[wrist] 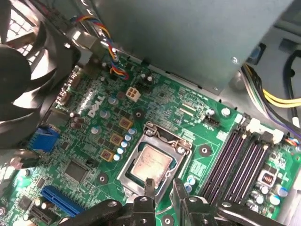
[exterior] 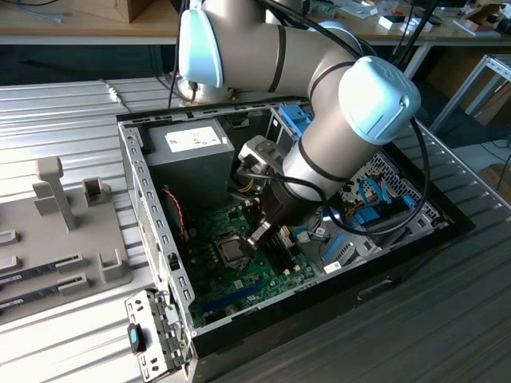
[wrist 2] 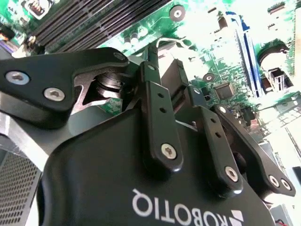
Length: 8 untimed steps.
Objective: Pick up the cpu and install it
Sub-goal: 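Install the first cpu locking lever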
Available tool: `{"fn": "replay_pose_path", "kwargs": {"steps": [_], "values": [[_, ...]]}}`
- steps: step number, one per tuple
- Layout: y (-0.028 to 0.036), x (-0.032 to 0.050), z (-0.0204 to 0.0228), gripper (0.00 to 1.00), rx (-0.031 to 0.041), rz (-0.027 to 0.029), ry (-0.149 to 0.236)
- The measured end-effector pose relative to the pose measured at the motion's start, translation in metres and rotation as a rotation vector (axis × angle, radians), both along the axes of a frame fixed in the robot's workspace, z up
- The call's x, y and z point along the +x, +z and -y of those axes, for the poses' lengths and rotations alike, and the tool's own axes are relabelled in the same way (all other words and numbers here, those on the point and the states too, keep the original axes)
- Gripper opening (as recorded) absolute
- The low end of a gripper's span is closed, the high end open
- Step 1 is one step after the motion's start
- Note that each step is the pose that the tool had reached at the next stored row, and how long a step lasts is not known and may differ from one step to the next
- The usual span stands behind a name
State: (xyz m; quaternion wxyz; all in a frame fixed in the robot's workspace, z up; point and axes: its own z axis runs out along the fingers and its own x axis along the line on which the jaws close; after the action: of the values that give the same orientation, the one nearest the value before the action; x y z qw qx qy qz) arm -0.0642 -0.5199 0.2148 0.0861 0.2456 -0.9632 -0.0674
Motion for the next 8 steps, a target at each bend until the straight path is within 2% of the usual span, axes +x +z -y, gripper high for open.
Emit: {"fn": "replay_pose_path", "kwargs": {"steps": [2, 4, 8], "values": [[-0.0007, 0.0044, 0.0000, 0.30, -0.0126, -0.0001, -0.007], [-0.0013, 0.0093, 0.0000, 0.30, -0.0195, -0.0004, -0.012], [-0.0021, 0.0121, -0.0004, 0.30, -0.0207, -0.0006, -0.032]]}}
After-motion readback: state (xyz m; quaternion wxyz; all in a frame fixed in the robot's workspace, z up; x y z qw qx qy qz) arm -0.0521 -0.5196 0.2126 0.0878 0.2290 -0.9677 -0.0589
